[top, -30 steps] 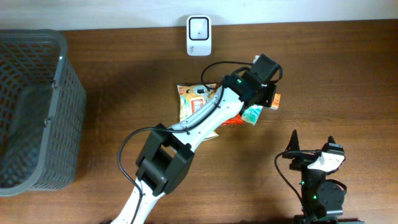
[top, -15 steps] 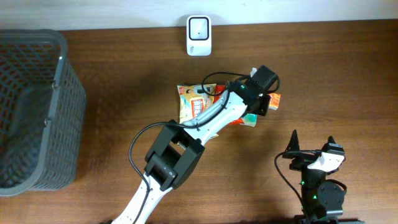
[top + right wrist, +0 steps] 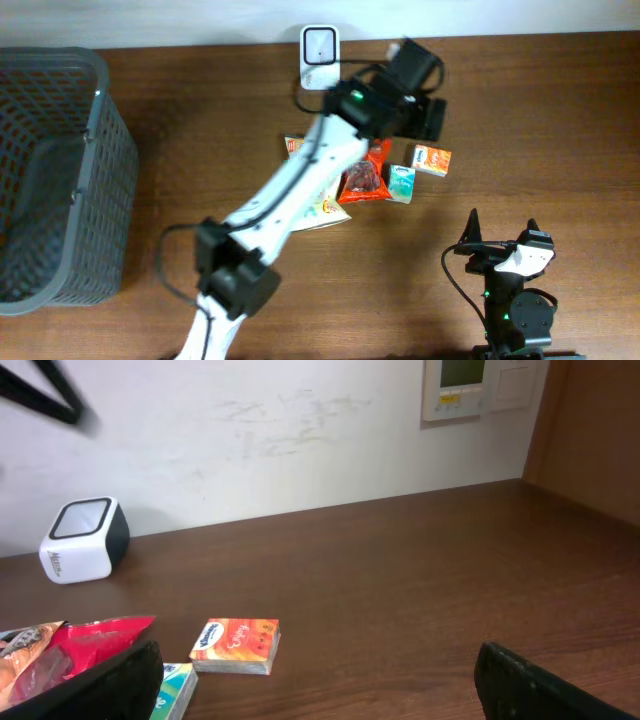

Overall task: Scan the item barcode
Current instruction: 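Place the green Kleenex pack beside the red bag with the left gripper, then move the left gripper back toward the basket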

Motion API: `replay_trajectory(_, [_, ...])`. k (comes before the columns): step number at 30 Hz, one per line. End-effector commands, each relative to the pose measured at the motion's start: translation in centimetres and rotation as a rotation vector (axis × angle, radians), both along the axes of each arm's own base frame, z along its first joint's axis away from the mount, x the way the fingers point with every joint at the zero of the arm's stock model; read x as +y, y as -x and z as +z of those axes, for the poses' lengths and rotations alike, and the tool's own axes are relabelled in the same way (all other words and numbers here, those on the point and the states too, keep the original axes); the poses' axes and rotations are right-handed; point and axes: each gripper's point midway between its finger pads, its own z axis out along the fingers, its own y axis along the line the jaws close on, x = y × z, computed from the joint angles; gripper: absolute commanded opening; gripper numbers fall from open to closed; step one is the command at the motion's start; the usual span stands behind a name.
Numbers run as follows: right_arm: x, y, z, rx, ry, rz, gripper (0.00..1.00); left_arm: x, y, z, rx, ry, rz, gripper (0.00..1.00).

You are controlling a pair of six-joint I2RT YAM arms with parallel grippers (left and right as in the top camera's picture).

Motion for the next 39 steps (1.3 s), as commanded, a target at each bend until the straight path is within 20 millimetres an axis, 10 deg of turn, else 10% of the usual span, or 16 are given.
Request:
replay_trajectory(1, [0.1, 0.0, -0.4, 0.007, -0.008, 0.003, 0.98, 5.6, 0.0, 6.0, -0.044, 0.021, 0.077, 0.99])
replay_trajectory(11, [0.1, 0.0, -0.4, 0.006, -0.008, 0.003, 0.98, 16.2, 2.5, 9.8, 0.027, -0.033, 0.231, 0.99])
replay_trajectory(18, [0.1, 0.0, -0.4, 0.007, -0.008, 0.003, 0.98, 21.0, 3.7, 8.2, 0.139, -0.119, 0.396, 0.99])
replay_trajectory(25, [0.1, 0.0, -0.4, 0.006, -0.008, 0.003, 0.98, 30.8, 2.0, 7.6, 0.265, -0.013, 0.661, 0.99])
replay_trajectory(34, [0.1, 0.0, -0.4, 0.007, -0.008, 0.003, 0.98, 32.9, 2.0, 11.3, 0.158, 0.108, 0.49, 0.99])
replay_trajectory(39, [0.1, 0.0, -0.4, 0.007, -0.008, 0.003, 0.98, 34.1, 5.9, 16.7, -0.008, 0.105, 0.507, 0.99])
